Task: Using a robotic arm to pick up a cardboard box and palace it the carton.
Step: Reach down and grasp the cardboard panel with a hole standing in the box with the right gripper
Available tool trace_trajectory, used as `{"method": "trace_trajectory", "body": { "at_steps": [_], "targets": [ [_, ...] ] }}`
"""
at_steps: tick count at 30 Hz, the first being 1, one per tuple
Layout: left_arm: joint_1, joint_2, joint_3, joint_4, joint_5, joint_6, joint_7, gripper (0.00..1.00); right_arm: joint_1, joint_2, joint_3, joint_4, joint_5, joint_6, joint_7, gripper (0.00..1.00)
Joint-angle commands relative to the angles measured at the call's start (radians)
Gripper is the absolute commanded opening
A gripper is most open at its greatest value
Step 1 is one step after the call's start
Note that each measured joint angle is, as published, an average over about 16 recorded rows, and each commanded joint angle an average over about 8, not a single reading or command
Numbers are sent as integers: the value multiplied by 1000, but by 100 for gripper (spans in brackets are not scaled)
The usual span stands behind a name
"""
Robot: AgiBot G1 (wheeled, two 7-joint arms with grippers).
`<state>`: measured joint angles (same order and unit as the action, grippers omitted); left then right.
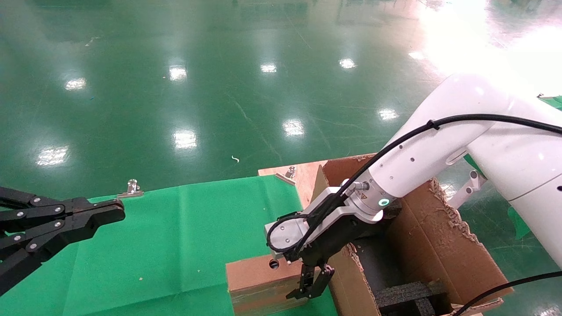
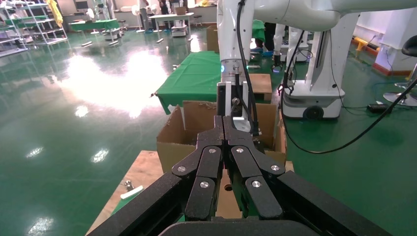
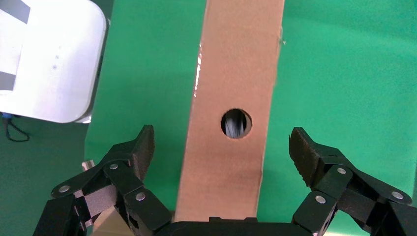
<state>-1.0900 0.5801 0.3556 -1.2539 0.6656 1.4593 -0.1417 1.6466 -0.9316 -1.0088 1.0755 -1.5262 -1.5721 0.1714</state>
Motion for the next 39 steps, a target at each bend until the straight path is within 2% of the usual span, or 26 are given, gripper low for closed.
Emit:
{"method": "trace_trajectory", "body": {
  "at_steps": [1, 3, 4, 5, 11, 12, 13, 39],
  "targets": [
    [0, 0, 0, 0, 0, 0, 0, 60, 7, -4, -14, -8, 6, 1, -5, 100],
    [0, 0, 0, 0, 0, 0, 0, 85, 11, -5, -24, -12, 10, 1, -11, 100],
    [0, 0, 0, 0, 0, 0, 0, 97, 13, -7, -30, -14, 11, 1, -14, 96],
    [0, 0, 0, 0, 0, 0, 0, 100, 15, -8, -35, -15, 13, 1, -16, 88],
    [0, 0, 0, 0, 0, 0, 0, 100, 21, -13, -52, -24, 24, 1, -21, 13],
    [0, 0, 0, 0, 0, 0, 0, 100, 21, -13, -52, -24, 25, 1, -21, 5],
    [0, 0, 0, 0, 0, 0, 0, 100, 21, -12, -52, -24, 25, 0, -21, 0],
    [0, 0, 0, 0, 0, 0, 0, 100, 16, -9, -39, -17, 18, 2, -20, 0]
  ]
}}
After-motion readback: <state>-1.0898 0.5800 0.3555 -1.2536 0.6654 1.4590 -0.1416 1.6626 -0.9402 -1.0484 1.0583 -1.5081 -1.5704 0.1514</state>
